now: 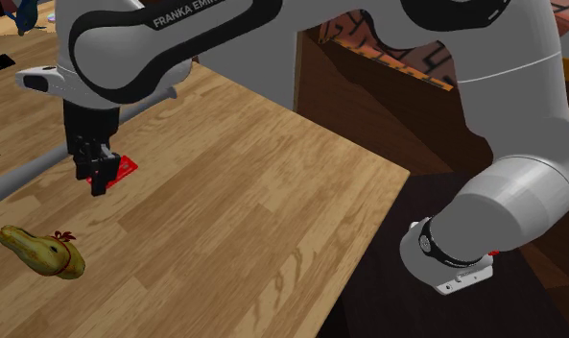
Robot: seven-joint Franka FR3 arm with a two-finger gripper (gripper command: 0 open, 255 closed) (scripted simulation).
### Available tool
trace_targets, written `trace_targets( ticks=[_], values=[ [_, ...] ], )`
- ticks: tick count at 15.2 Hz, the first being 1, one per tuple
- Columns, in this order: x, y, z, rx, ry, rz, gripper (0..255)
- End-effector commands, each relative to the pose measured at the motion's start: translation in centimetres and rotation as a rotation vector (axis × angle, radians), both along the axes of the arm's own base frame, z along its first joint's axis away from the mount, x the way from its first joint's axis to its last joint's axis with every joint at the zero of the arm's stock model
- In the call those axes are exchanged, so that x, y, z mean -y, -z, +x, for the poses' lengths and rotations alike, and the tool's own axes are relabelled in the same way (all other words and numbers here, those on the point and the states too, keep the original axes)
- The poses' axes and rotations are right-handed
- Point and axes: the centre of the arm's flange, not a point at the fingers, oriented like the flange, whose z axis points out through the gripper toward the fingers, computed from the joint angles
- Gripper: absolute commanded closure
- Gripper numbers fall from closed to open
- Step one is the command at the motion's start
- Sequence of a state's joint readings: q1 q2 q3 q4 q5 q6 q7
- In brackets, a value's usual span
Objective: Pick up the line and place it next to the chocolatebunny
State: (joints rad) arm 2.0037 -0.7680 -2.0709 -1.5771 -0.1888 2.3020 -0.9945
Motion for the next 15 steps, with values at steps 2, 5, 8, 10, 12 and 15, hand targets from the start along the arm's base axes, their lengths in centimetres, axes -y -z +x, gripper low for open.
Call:
trace_targets(
  ticks=[2,5,8,10,12,15],
  values=[
    [0.0,1.6,0.0,0.0,0.0,0.0,255],
    [0.0,3.2,0.0,0.0,0.0,0.0,255],
    [0.0,4.8,0.0,0.0,0.0,0.0,255],
    [0.0,5.9,0.0,0.0,0.0,0.0,255],
    [0.0,6.9,0.0,0.0,0.0,0.0,255],
    [0.0,7.6,0.0,0.0,0.0,0.0,255]
  ],
)
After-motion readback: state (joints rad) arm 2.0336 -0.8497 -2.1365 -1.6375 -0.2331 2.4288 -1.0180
